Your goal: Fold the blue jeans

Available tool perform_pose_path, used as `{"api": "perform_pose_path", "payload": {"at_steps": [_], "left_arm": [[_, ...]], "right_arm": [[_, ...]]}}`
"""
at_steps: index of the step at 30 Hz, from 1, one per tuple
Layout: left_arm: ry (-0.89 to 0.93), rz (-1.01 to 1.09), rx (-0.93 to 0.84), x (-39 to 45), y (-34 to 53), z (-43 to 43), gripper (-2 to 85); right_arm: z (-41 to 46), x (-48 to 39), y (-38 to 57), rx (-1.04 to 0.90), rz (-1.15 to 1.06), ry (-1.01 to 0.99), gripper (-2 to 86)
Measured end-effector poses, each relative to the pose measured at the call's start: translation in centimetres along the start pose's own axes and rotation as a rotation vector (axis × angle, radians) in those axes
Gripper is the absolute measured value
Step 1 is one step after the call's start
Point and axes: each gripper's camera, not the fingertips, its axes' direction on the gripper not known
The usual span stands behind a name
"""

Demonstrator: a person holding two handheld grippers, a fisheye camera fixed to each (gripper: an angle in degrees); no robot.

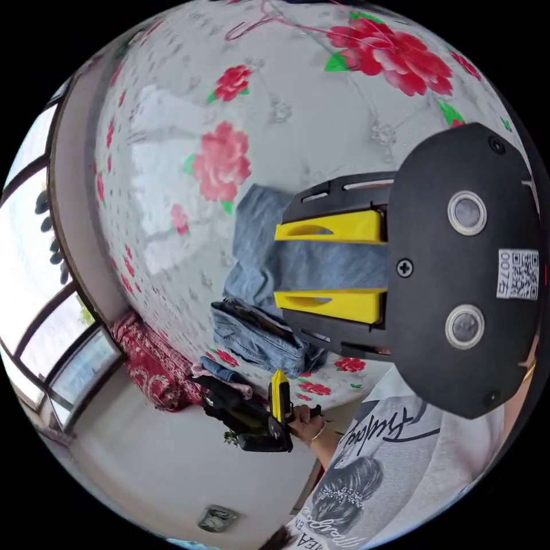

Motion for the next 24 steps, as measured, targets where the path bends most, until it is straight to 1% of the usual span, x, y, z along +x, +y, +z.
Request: {"api": "perform_pose_path", "payload": {"at_steps": [2, 4, 6, 8, 9, 12, 14, 18, 20, 21, 24], "left_arm": [[0.022, 0.064, -0.012, 2.6, -1.5, 1.8, -0.9], [0.038, 0.099, -0.047, 4.2, -2.4, 3.7, -0.9], [0.012, 0.118, -0.076, 5.2, -2.7, 5.8, -1.0], [-0.038, 0.123, -0.157, 5.5, -2.7, 9.0, -1.0], [-0.032, 0.119, -0.158, 5.4, -2.6, 9.4, -1.0], [0.018, 0.078, -0.140, 4.9, -2.5, 9.4, -1.0], [0.018, 0.079, -0.144, 5.1, -2.5, 9.2, -1.0], [-0.039, 0.119, -0.156, 6.2, -2.7, 9.6, -1.0], [-0.066, 0.132, -0.159, 6.7, -2.8, 9.8, -1.0], [-0.072, 0.137, -0.158, 6.8, -2.8, 9.8, -1.0], [-0.079, 0.146, -0.138, 6.8, -2.6, 9.6, -1.0]], "right_arm": [[-1.8, 4.1, 3.9, -0.001, 0.159, 0.018, 9.4], [-2.2, 6.0, 5.9, -0.015, 0.234, 0.033, 9.4], [-1.6, 7.3, 7.0, -0.047, 0.273, 0.011, 9.2], [-0.5, 8.1, 7.6, -0.061, 0.289, -0.043, 8.4], [-0.7, 8.3, 7.7, -0.031, 0.293, -0.039, 8.1], [-0.4, 9.5, 7.6, -0.026, 0.320, -0.142, 5.9], [0.3, 9.9, 7.1, -0.064, 0.310, -0.225, 3.7], [-1.3, 8.9, 5.6, -0.090, 0.238, -0.232, 0.9], [-4.0, 6.3, 3.6, -0.018, 0.161, -0.291, 0.3], [-4.6, 5.4, 2.8, -0.008, 0.140, -0.306, 0.2], [-6.0, -1.4, -1.7, -0.022, -0.045, -0.311, 0.0]]}}
